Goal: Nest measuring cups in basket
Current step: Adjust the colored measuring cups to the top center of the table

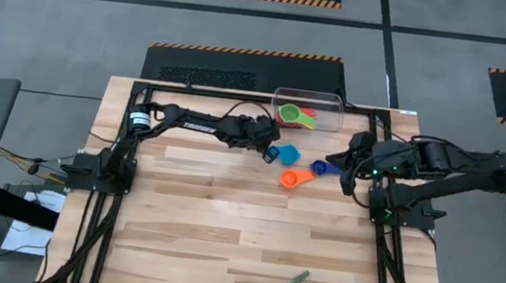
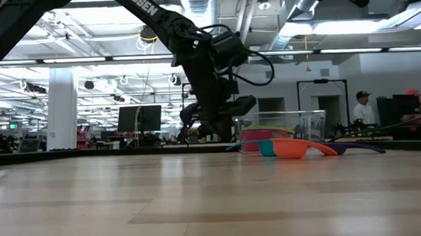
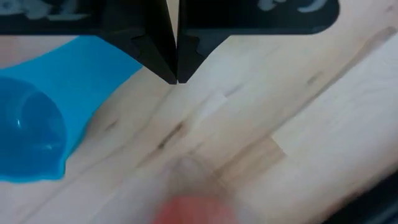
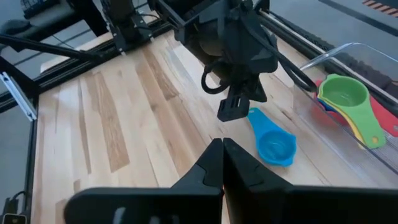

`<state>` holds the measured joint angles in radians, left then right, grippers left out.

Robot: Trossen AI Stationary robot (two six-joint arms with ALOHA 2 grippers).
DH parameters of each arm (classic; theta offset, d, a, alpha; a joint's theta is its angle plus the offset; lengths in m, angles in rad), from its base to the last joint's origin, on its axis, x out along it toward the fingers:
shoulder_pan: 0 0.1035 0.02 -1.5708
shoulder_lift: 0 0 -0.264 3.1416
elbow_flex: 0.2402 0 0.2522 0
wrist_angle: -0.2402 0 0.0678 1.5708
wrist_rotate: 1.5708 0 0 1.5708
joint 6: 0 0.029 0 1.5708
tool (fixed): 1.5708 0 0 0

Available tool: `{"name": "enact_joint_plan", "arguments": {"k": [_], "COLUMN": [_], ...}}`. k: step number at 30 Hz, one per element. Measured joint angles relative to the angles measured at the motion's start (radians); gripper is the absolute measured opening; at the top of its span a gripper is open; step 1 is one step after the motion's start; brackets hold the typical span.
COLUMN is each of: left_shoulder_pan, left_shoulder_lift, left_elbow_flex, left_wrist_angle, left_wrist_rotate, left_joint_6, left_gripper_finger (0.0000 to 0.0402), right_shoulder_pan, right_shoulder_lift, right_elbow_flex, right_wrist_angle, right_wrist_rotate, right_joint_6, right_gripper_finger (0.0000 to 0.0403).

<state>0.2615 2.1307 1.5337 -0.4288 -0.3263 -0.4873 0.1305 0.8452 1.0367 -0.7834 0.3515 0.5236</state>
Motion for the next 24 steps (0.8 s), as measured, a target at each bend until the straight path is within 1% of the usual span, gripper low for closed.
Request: {"name": "enact_joint_plan", "arguments": {"k": [2, 5, 7, 9, 11, 13, 14, 18, 20, 22, 24], "left_shoulder_pan": [-0.002, -0.003, 0.000, 0.001, 0.005, 0.005, 0.005, -0.002, -0.002, 0.000, -0.002], "left_shoulder_lift": [0.000, 0.000, 0.000, 0.020, 0.041, 0.068, 0.074, 0.080, 0.080, 0.077, 0.075], "left_elbow_flex": [0.000, 0.000, 0.000, 0.002, -0.002, 0.005, 0.004, 0.005, 0.005, 0.006, 0.007], "left_wrist_angle": [-0.002, 0.003, 0.001, 0.024, 0.022, 0.062, 0.046, 0.062, 0.063, 0.064, 0.073], "left_wrist_rotate": [0.001, -0.042, -0.049, -0.064, -0.058, -0.016, -0.004, 0.000, 0.019, 0.076, 0.177], "left_joint_6": [0.001, 0.005, 0.014, 0.026, 0.027, 0.018, 0.009, -0.004, 0.001, -0.003, -0.010], "left_gripper_finger": [0.0000, 0.0000, 0.0000, 0.0000, 0.0000, 0.0000, 0.0000, 0.0000, 0.0000, 0.0000, 0.0000], "right_shoulder_pan": [0.000, 0.000, 0.000, 0.000, 0.001, 0.001, 0.001, 0.011, 0.017, 0.025, 0.032], "right_shoulder_lift": [0.004, 0.010, 0.013, 0.016, 0.021, 0.022, 0.021, 0.028, 0.030, 0.033, 0.033], "right_elbow_flex": [0.000, 0.000, 0.000, 0.000, 0.000, 0.000, 0.000, 0.000, 0.000, 0.000, 0.000], "right_wrist_angle": [-0.001, 0.010, 0.009, 0.014, 0.015, 0.013, 0.016, 0.017, 0.021, 0.017, 0.018], "right_wrist_rotate": [-0.001, 0.000, 0.000, 0.000, 0.000, 0.000, 0.000, -0.006, -0.006, -0.006, -0.006], "right_joint_6": [0.000, 0.000, 0.000, 0.000, 0.000, 0.000, 0.000, 0.001, 0.001, 0.001, 0.001], "right_gripper_finger": [0.0016, 0.0020, 0.0022, 0.0023, 0.0022, 0.0020, 0.0018, 0.0016, 0.0018, 0.0021, 0.0022]}}
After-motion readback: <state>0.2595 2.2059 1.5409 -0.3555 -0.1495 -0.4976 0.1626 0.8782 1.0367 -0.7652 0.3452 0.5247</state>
